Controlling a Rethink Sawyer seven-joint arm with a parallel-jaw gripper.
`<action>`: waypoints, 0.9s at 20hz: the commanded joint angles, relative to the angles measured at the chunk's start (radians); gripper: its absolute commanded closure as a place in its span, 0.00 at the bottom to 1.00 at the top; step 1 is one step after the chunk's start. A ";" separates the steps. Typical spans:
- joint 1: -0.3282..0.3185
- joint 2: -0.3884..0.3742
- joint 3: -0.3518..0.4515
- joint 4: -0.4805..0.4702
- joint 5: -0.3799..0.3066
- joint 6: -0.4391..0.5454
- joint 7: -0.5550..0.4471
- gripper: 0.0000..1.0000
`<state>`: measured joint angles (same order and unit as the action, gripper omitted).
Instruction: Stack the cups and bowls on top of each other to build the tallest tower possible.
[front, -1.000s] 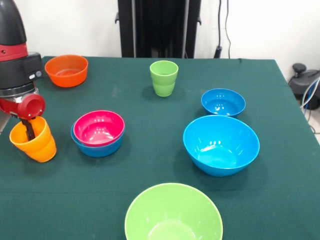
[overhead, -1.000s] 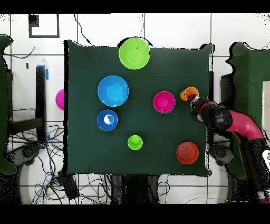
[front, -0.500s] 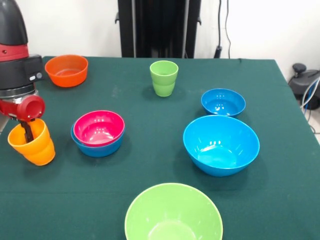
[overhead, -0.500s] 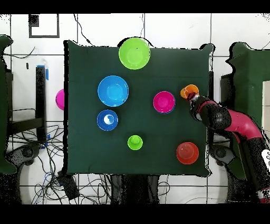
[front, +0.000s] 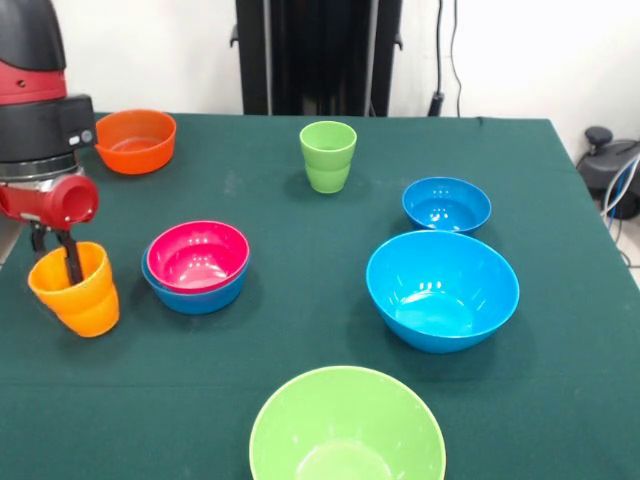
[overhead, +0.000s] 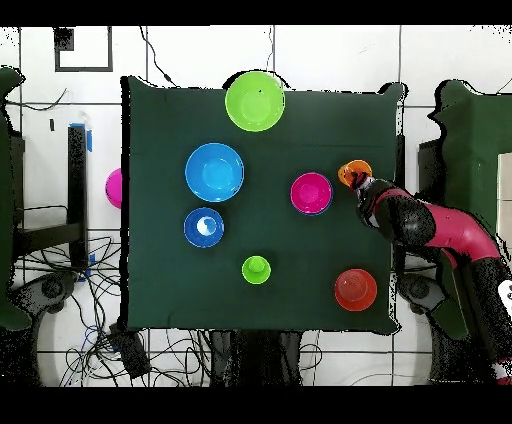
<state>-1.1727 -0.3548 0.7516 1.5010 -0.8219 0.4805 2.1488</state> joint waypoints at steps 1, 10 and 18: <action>0.063 -0.035 -0.055 0.097 -0.090 -0.033 -0.151 0.00; 0.072 -0.063 -0.062 0.113 -0.084 -0.030 -0.140 0.00; 0.060 -0.149 -0.049 0.184 -0.046 0.002 -0.125 0.00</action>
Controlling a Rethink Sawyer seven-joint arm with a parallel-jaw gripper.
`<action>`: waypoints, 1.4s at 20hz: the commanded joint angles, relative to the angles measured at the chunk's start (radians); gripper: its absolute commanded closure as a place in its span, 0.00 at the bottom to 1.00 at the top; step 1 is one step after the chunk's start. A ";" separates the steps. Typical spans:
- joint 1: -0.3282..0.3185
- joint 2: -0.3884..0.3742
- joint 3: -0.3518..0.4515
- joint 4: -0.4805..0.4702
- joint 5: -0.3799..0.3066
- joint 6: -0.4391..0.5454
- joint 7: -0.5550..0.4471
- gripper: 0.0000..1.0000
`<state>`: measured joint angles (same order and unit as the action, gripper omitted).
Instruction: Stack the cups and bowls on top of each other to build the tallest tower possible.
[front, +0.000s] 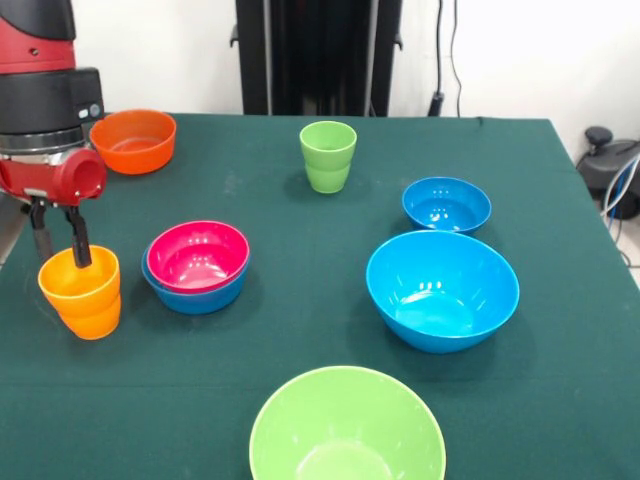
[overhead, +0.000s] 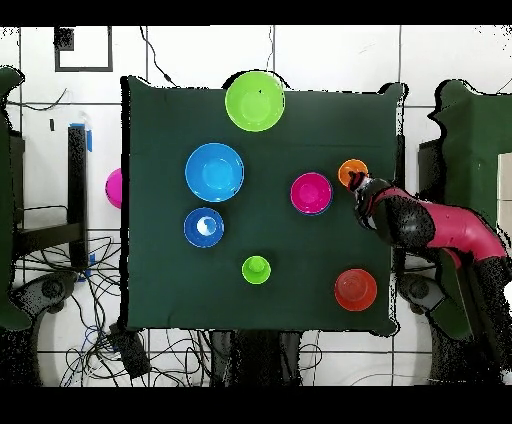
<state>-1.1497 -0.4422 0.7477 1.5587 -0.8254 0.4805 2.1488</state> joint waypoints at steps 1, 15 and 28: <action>0.038 -0.095 -0.048 0.156 -0.030 0.011 -0.107 0.00; 0.117 -0.154 -0.179 0.273 0.126 -0.044 0.212 0.00; 0.273 -0.067 -0.360 0.276 0.263 -0.286 0.341 0.00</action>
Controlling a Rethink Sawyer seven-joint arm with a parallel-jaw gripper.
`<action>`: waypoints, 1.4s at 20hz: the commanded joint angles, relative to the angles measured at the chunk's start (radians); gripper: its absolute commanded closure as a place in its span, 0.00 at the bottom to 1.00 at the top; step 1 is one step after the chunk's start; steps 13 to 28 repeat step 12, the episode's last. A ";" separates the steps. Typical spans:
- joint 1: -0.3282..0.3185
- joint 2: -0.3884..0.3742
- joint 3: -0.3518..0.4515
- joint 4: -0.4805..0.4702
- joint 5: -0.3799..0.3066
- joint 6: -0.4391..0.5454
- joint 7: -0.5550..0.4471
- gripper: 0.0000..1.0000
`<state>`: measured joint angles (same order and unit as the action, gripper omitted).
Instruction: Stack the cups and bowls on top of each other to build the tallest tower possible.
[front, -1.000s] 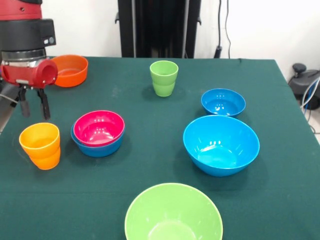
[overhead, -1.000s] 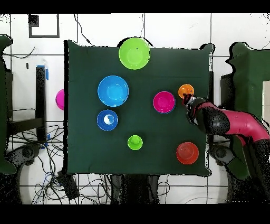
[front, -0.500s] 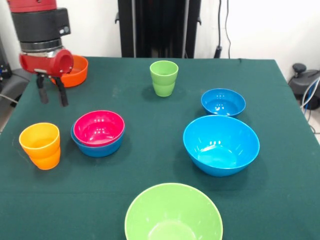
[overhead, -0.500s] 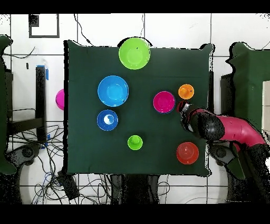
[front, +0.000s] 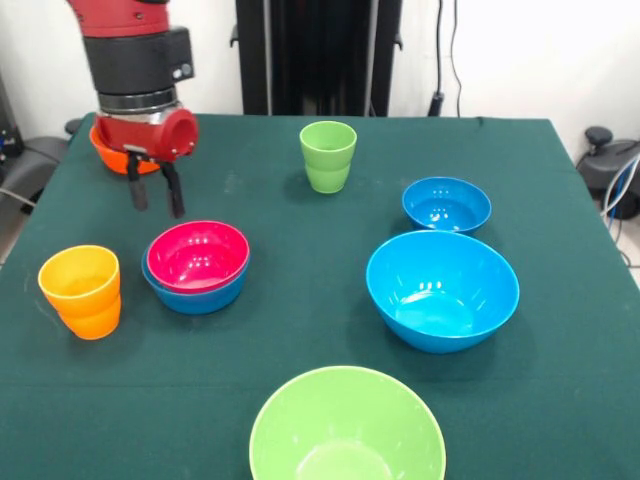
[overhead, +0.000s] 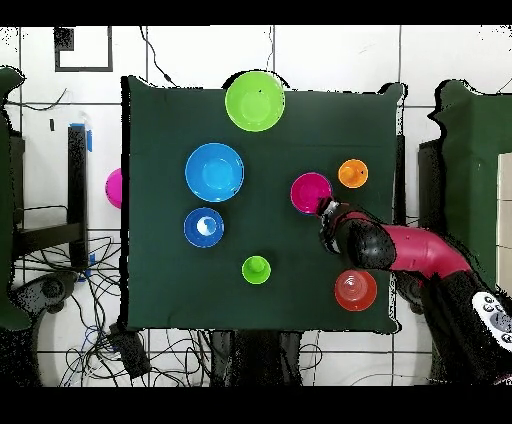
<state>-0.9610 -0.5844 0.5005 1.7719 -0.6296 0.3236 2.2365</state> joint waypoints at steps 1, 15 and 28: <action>0.097 0.080 -0.126 0.065 0.078 -0.148 0.257 0.00; 0.163 0.212 -0.163 0.016 0.196 -0.285 0.261 0.00; 0.163 0.212 -0.163 0.016 0.196 -0.285 0.261 0.00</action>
